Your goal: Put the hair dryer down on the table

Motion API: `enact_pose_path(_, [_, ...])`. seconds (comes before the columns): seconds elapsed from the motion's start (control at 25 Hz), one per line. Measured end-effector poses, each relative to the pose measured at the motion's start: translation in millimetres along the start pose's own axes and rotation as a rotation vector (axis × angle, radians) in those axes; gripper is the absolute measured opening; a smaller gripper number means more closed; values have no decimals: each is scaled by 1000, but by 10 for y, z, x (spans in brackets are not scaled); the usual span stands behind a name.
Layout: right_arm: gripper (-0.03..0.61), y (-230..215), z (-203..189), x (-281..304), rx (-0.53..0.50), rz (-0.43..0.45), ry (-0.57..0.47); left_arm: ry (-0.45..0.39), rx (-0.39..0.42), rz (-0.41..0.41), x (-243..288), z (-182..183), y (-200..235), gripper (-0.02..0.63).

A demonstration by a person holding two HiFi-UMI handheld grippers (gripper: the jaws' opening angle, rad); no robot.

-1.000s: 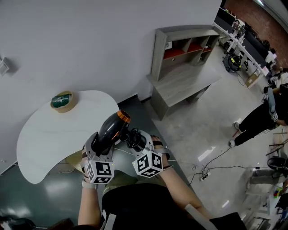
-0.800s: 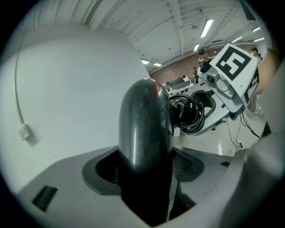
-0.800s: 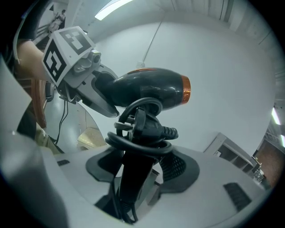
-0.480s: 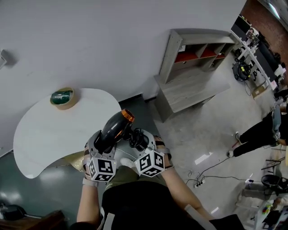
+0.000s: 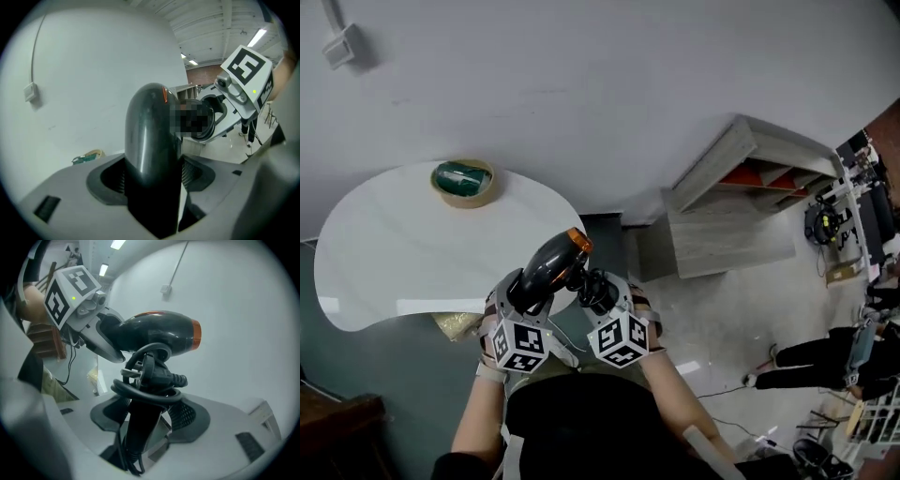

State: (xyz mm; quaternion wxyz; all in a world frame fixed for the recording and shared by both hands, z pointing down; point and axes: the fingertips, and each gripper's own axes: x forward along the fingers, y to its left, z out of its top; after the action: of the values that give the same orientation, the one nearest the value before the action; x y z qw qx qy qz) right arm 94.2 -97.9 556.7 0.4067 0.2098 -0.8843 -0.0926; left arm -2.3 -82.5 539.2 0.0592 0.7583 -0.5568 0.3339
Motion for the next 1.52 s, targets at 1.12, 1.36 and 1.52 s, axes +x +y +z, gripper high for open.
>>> enact_pose_path(1.12, [262,88,418,1700,-596,704,-16,334,-734,447,446,-1181,519,318])
enact_pose_path(1.36, [264,29,246,1940,-685,770,6,359,-842,486,703,-1302,396,318])
enact_pose_path(1.52, [264,3,152,2074,-731,806,26,371,-903,498,847,-1378,334,318])
